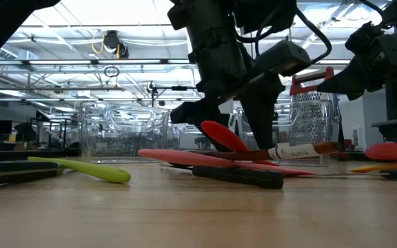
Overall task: Pick & Place Kitchen Items
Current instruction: Put the red spatula in the middle bin
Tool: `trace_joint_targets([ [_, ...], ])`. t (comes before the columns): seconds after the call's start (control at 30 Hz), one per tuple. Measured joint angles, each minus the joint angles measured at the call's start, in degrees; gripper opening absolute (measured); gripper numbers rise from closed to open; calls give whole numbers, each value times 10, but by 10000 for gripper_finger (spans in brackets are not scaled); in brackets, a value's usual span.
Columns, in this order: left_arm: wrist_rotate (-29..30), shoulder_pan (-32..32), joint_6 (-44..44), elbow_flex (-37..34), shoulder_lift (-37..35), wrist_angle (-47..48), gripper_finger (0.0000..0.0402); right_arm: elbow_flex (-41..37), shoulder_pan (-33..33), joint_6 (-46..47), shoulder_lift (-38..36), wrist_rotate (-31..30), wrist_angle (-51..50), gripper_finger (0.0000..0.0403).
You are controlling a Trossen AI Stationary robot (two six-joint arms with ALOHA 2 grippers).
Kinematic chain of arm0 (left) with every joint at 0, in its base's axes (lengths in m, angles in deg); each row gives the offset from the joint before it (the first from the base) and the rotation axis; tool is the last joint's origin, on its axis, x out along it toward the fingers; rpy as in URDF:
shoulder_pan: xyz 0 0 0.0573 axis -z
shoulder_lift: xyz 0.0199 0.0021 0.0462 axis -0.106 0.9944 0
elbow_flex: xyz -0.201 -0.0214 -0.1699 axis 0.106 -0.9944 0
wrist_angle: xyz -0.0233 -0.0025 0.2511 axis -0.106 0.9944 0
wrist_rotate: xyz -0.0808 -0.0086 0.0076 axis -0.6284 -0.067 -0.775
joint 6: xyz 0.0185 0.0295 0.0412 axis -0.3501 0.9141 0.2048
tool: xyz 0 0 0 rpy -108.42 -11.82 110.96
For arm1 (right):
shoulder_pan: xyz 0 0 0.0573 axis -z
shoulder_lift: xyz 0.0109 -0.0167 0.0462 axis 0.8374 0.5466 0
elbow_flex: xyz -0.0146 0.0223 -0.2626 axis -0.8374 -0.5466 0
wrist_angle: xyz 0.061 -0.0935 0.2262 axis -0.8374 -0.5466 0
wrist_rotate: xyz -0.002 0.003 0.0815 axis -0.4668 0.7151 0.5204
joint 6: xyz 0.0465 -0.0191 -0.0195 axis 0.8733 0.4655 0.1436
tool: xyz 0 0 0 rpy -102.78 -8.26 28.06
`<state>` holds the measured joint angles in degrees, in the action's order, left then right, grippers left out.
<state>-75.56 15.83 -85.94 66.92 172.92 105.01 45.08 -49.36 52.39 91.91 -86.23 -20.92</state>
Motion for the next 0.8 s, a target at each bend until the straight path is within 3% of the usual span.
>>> trace_joint_targets([
  [0.2,-8,1,7,0,11,-6,187,0,0,0,0,0,0,4],
  [0.6,-6,0,22,0,11,-11,69,0,0,4,0,0,0,4],
  [0.8,-6,-1,17,1,11,-11,47,0,0,4,0,0,0,4],
])
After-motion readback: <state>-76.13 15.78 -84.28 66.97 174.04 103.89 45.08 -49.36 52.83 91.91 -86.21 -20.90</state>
